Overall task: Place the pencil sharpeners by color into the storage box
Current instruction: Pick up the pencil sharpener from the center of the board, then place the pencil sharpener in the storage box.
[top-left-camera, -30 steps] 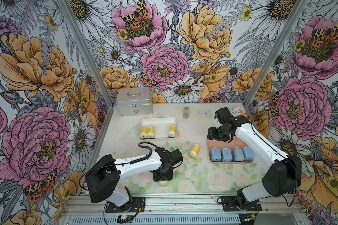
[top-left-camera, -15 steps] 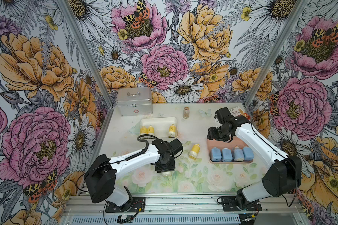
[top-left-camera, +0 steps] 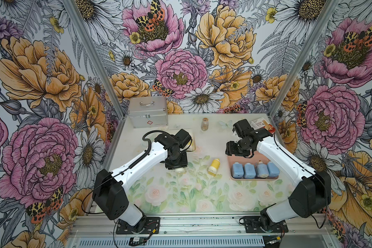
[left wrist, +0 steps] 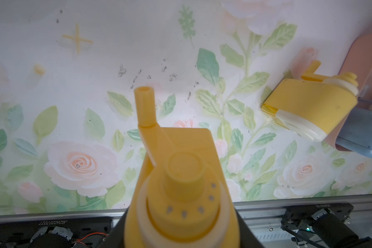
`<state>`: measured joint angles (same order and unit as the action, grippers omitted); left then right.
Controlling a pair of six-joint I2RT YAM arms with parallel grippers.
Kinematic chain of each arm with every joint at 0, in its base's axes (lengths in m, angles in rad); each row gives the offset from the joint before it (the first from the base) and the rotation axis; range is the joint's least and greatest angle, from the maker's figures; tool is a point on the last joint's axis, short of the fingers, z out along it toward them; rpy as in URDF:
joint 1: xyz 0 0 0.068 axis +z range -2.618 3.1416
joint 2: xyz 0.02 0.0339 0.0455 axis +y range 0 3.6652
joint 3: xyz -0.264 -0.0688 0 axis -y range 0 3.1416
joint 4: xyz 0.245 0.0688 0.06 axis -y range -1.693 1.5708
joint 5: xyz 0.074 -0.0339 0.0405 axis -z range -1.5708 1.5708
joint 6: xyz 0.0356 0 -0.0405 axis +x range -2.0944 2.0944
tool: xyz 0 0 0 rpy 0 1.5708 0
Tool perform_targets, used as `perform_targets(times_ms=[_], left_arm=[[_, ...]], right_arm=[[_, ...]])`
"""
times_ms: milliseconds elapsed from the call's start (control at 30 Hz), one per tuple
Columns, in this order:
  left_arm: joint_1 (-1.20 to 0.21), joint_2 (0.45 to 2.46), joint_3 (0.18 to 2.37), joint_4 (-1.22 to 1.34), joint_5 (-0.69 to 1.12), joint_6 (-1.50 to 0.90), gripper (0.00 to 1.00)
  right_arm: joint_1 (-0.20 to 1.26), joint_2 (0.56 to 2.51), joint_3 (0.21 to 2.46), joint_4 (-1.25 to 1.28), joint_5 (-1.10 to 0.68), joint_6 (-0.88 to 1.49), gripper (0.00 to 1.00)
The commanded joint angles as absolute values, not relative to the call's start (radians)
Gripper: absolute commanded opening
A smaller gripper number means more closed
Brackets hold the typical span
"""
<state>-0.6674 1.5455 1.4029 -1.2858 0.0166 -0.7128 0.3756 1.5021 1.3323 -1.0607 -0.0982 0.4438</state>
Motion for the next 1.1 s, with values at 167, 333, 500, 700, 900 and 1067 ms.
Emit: perform_targets(times_ms=[167, 333, 500, 700, 900, 1067], left_arm=[[-0.576, 1.648, 1.569, -1.36, 0.01, -0.556, 0.34], [-0.542, 1.731, 1.684, -1.389, 0.011, -0.509, 0.35], [-0.514, 1.809, 1.79, -1.412, 0.014, -0.477, 0.34], [-0.488, 1.93, 1.909, -1.436, 0.02, -0.449, 0.34], [-0.476, 2.044, 2.048, -1.468, 0.021, -0.431, 0.34], [-0.467, 2.119, 2.138, -1.482, 0.009, -0.429, 0.34]], right_arm=[[0.402, 1.497, 1.309, -1.04, -0.069, 0.445, 0.65], [0.407, 1.499, 1.306, -1.037, -0.069, 0.446, 0.65], [0.408, 1.497, 1.307, -1.036, -0.067, 0.448, 0.65], [0.411, 1.496, 1.304, -1.031, -0.069, 0.453, 0.64], [0.411, 1.483, 1.295, -1.029, -0.066, 0.455, 0.65], [0.411, 1.477, 1.289, -1.028, -0.065, 0.456, 0.65]])
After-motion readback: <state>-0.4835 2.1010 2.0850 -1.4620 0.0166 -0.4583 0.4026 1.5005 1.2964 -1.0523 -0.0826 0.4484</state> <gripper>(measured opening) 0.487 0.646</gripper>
